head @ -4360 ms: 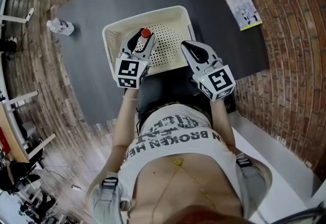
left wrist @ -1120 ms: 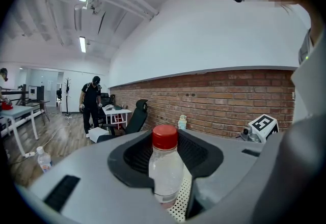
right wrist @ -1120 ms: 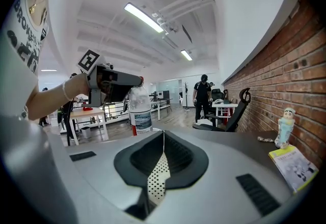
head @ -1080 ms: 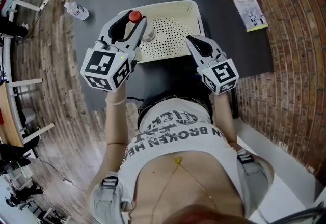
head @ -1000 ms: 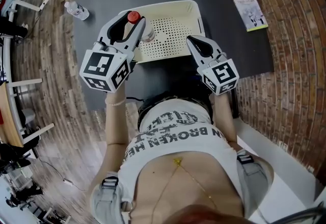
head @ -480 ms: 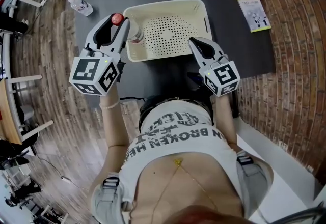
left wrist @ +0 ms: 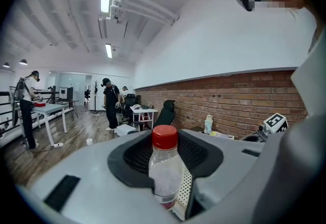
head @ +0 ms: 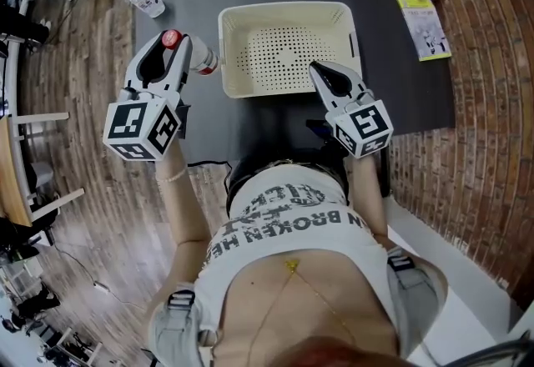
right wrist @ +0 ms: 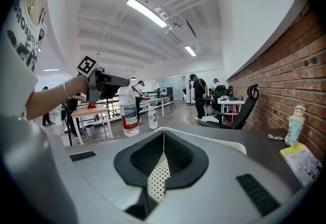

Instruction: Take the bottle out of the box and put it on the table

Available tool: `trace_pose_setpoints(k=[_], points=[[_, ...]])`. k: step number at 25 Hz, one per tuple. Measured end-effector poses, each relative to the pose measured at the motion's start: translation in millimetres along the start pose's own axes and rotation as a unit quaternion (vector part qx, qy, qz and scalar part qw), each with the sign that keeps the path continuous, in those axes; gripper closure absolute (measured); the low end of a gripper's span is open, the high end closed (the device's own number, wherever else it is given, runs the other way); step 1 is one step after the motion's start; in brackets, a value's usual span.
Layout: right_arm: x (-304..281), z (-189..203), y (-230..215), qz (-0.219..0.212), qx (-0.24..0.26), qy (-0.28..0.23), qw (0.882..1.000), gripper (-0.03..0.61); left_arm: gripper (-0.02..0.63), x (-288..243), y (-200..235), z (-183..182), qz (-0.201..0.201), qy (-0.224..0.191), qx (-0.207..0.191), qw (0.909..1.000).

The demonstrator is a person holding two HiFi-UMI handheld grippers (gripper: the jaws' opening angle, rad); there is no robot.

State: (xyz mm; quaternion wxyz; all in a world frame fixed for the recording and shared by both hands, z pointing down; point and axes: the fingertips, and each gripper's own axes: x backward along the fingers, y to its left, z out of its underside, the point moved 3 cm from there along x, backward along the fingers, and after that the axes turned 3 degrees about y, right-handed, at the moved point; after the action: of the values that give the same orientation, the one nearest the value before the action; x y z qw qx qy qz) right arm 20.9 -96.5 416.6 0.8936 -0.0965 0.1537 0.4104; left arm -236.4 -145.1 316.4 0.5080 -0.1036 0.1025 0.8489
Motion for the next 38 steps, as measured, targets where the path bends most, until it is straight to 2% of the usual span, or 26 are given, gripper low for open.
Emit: trace_pose_setpoints(k=[11,38], points=[[-19,-8,11,-0.007,0.004,0.001,1.000,0.569,0.466,19,35,11,-0.026,0.005,0.011,0.9996],[-27,-8,13,-0.001,0.005,0.012,1.000,0.569,0.466,15,48,30,-0.019,0.019,0.020,0.9995]])
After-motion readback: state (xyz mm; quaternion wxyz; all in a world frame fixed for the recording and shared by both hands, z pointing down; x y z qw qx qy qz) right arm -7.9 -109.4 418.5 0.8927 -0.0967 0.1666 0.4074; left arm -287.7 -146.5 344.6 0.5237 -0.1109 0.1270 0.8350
